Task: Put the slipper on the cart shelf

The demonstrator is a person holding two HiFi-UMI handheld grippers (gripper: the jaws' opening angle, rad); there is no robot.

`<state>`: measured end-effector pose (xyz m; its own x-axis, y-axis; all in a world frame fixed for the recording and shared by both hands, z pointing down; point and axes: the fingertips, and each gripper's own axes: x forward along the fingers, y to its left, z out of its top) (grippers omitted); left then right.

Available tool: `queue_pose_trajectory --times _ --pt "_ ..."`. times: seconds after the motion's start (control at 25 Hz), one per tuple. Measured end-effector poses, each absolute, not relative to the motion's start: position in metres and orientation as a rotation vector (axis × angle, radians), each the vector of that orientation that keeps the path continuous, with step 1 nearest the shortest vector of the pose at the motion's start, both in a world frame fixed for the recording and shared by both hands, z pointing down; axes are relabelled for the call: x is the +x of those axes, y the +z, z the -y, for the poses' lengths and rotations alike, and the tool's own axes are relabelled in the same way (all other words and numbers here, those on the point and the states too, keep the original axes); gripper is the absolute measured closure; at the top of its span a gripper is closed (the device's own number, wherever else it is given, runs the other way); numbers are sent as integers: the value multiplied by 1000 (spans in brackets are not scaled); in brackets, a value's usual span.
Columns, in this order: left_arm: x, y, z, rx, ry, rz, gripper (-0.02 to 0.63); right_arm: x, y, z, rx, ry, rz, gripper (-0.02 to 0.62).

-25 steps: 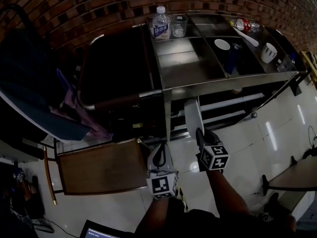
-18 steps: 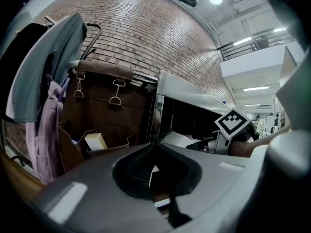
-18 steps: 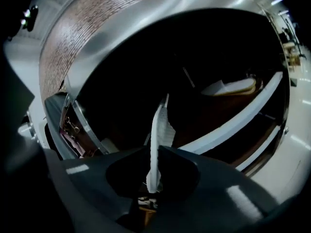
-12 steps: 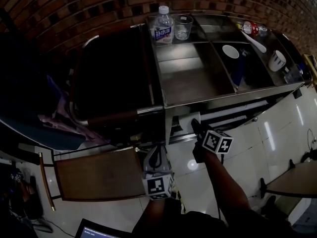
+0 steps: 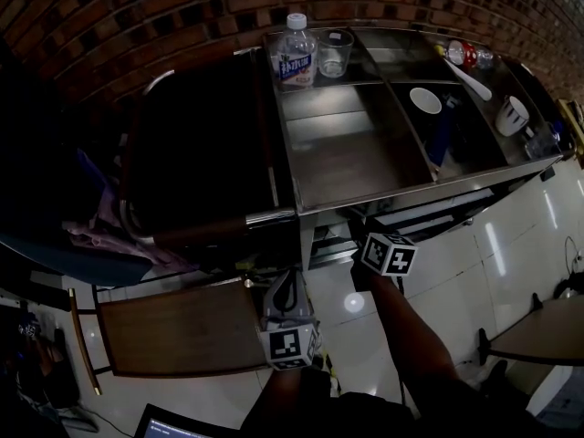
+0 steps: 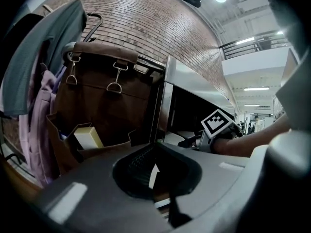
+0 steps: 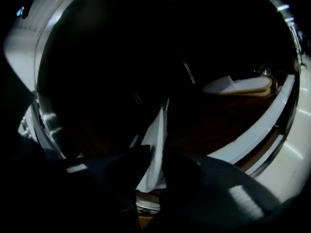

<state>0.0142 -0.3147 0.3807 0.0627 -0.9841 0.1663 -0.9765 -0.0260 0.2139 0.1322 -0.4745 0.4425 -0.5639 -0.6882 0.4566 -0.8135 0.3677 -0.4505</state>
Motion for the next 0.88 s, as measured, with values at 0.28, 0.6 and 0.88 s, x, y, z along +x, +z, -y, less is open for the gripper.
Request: queue_pose_trajectory --times 0.28,0.6,0.88 --pt "20 383 319 2085 -35 1955 590 140 449 485 1454 523 2275 422" --pt "23 377 317 2107 -21 1975 590 141 433 486 1491 269 2269 347" --pt "38 351 298 2131 -88 1959 590 156 374 429 1466 110 2400 396"
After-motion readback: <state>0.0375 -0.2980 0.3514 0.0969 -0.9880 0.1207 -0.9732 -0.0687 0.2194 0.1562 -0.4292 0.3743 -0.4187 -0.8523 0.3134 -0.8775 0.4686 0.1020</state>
